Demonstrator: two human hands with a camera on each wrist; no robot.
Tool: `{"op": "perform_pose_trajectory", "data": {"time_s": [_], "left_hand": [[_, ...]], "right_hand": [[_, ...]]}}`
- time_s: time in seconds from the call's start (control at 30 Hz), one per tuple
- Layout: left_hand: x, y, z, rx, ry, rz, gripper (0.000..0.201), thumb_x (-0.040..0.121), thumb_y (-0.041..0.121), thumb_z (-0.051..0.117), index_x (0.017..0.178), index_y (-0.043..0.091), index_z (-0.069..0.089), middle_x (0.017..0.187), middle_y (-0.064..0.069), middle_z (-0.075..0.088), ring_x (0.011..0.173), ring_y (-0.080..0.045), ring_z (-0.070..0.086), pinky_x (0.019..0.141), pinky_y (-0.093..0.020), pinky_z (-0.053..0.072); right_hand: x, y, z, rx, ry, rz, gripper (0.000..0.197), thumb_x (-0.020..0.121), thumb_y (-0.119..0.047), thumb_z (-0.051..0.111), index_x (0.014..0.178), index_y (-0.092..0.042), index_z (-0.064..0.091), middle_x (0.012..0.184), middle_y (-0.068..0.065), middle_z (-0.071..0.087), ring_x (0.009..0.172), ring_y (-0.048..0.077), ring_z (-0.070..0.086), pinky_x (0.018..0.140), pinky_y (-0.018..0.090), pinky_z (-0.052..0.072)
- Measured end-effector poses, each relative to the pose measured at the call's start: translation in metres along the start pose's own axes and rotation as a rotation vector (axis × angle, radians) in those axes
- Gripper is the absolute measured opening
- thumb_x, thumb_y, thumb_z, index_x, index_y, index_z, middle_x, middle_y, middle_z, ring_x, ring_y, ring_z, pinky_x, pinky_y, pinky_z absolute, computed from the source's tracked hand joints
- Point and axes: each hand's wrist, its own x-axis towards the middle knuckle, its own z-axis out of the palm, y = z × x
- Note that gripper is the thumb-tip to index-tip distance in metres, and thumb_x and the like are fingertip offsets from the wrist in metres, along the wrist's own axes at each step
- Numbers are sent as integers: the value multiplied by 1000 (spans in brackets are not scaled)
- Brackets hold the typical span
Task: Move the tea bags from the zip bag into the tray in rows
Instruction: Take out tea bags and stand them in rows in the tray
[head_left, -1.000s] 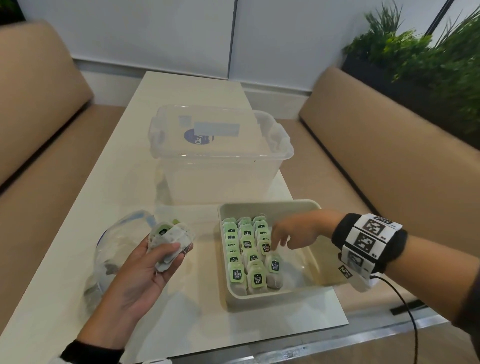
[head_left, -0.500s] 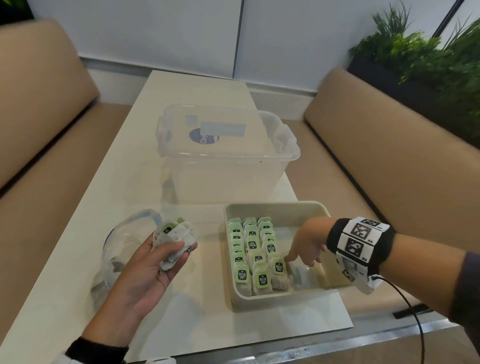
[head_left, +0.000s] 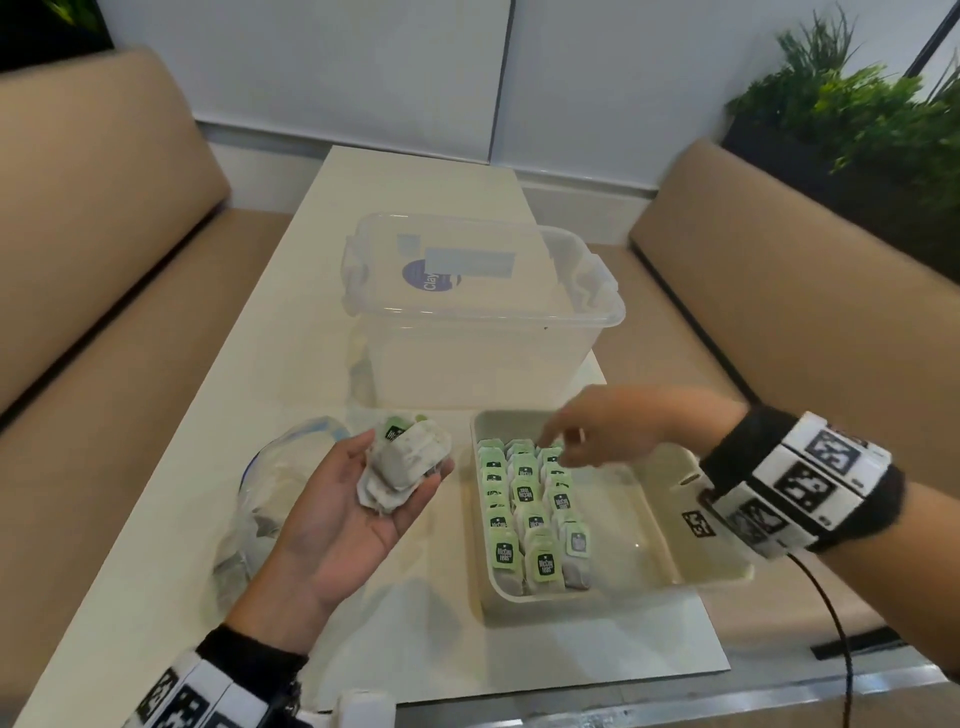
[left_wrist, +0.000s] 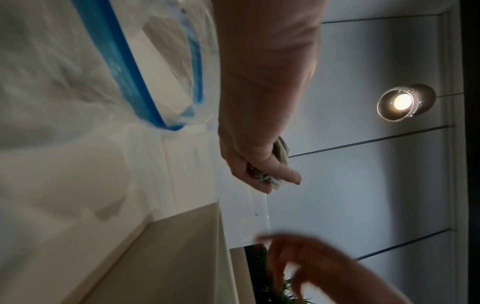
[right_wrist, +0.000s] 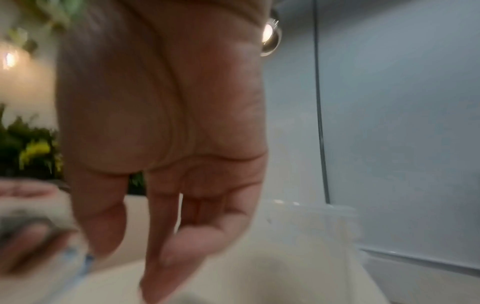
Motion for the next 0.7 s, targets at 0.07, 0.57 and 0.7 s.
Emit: {"op": "perform_pose_trajectory", "data": {"time_s": [0.07, 0.57, 0.7], "left_hand": [[0, -2, 8, -9, -12, -22, 71, 40, 8, 92, 107, -4, 69, 118, -26, 64, 101, -43, 65, 65, -39, 61], [-5, -8, 24, 123, 94, -47, 31, 85, 21, 55, 104, -2, 61, 93, -23, 71, 73, -31, 72, 44, -22, 54], [-5, -9, 22, 108, 84, -25, 38, 74, 34, 60, 99, 6, 68, 96, -18, 71, 78, -33, 70, 48, -26, 57]], "right_hand": [[-6, -13, -16, 219, 337, -198, 32, 92, -26, 57, 124, -22, 55, 100, -7, 58, 90, 11, 59, 81, 19, 47], [-2, -47, -22, 253, 571, -695, 19, 83, -24, 69, 100, -18, 75, 98, -4, 70, 82, 4, 62, 68, 9, 47], [-8, -50, -31, 378, 565, -622, 16, 86, -22, 66, 98, -16, 74, 91, -7, 71, 77, 0, 63, 67, 21, 54]]}}
